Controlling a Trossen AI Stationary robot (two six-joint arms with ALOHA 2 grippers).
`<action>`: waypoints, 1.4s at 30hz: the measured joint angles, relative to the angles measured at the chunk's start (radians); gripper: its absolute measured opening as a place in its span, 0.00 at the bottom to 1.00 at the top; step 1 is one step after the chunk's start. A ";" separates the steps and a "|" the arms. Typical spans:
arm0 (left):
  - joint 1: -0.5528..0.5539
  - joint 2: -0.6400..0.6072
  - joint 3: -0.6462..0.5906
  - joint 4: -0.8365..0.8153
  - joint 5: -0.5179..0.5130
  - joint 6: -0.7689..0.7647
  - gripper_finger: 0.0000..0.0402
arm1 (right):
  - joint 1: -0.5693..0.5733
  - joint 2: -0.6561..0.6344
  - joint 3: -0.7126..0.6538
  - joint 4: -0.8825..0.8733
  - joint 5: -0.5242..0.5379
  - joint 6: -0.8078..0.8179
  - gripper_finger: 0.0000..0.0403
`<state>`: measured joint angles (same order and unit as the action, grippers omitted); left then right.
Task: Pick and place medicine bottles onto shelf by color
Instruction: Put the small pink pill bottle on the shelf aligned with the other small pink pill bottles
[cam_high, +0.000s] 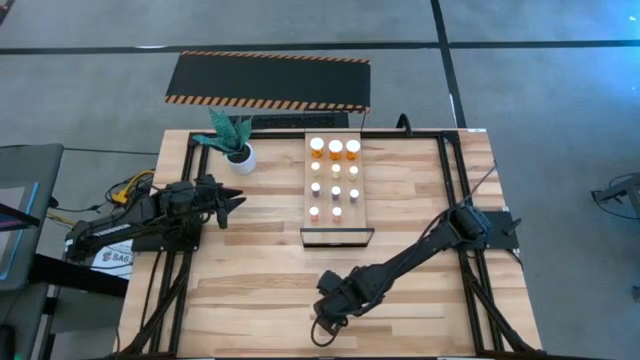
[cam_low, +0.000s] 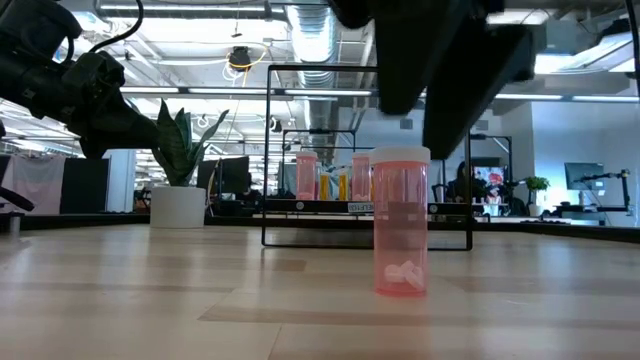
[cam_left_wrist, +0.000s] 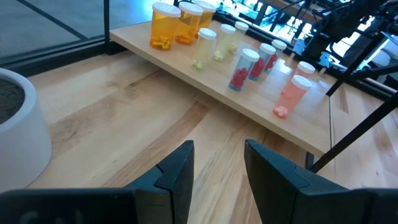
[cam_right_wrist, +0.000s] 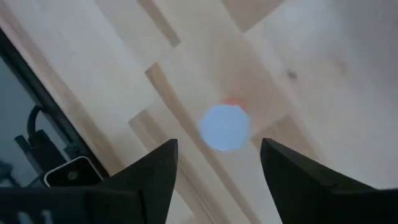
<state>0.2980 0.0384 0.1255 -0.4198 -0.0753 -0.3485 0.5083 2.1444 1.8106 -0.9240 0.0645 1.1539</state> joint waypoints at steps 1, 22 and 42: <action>0.000 0.000 0.000 0.000 0.000 0.000 0.32 | -0.003 0.005 -0.001 0.001 -0.015 -0.003 0.62; 0.000 0.000 0.000 0.000 0.000 0.000 0.32 | -0.042 0.089 -0.001 0.042 -0.086 -0.037 0.62; 0.000 0.000 0.000 0.000 0.000 0.000 0.32 | -0.044 0.087 -0.001 0.023 -0.096 -0.018 0.56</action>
<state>0.2979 0.0383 0.1257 -0.4198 -0.0753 -0.3485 0.4639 2.2311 1.8099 -0.9013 -0.0315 1.1361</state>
